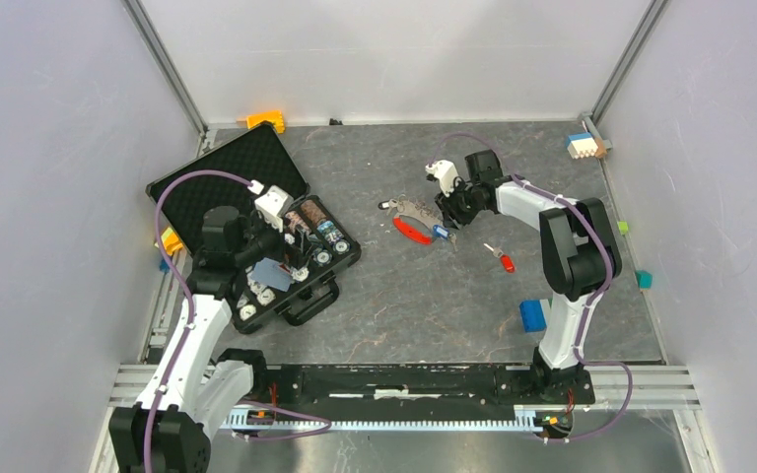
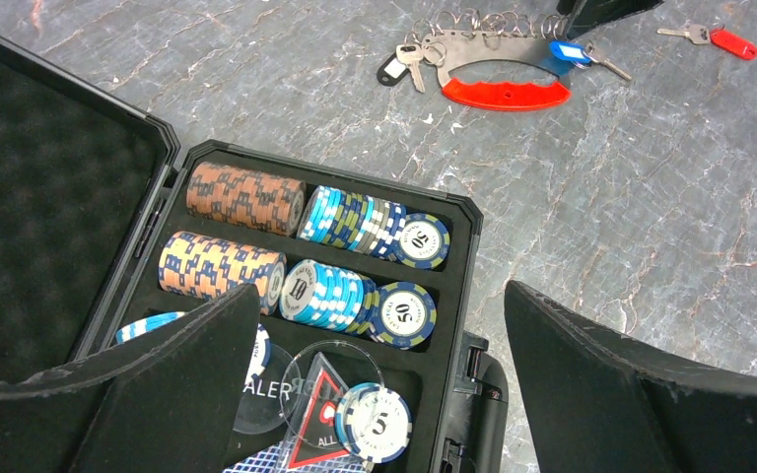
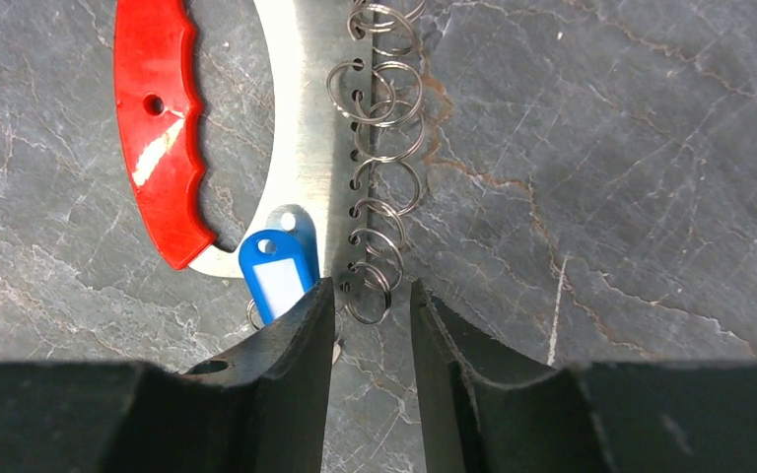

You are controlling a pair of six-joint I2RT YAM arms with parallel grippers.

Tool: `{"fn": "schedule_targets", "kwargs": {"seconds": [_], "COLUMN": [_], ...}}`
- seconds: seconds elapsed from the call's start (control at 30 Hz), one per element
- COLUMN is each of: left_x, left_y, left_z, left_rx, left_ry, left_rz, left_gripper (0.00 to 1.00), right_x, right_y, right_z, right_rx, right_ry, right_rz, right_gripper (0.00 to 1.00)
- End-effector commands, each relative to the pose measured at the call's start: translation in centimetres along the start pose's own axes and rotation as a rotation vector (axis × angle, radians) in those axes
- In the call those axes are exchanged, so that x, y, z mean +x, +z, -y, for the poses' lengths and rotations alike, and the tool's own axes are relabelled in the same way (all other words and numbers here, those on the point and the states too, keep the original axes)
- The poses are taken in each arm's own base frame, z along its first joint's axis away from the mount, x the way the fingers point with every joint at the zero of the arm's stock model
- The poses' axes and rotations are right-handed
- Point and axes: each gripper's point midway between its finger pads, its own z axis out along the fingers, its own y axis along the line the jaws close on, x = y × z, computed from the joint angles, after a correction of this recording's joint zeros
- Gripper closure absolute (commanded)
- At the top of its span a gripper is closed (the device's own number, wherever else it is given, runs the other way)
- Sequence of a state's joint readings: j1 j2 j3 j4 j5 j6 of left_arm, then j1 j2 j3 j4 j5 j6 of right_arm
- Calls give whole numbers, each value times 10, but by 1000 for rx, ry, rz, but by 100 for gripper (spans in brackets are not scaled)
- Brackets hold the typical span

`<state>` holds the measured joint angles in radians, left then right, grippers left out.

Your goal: Put the keys on the keyring

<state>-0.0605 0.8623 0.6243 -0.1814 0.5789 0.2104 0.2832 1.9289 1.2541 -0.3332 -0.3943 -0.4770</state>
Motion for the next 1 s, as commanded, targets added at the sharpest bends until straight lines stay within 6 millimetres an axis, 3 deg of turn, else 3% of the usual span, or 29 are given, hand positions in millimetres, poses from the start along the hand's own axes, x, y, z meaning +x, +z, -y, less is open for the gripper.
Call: {"fn": "schedule_targets", "kwargs": {"seconds": [0.0, 0.3, 0.6, 0.8, 0.97], "left_x": [-19, -19, -21, -30, -51], "left_y": [-2, -3, -3, -3, -3], "left_z": [-1, 0, 0, 0, 7], "left_rx": [10, 11, 15, 21, 82], "left_ry": [59, 60, 61, 73, 89], "left_rz": [45, 45, 51, 61, 86], "left_gripper": [0, 0, 0, 0, 0], "right_x": [-14, -9, -14, -46, -89], "right_y": [-3, -4, -10, -47, -97], "right_z": [4, -1, 5, 2, -27], "right_rx": [-20, -53, -39, -23, -69], "right_ry": [-30, -29, -33, -104, -200], "right_rz": [31, 27, 30, 106, 267], "right_gripper": [61, 75, 97, 100, 100]}}
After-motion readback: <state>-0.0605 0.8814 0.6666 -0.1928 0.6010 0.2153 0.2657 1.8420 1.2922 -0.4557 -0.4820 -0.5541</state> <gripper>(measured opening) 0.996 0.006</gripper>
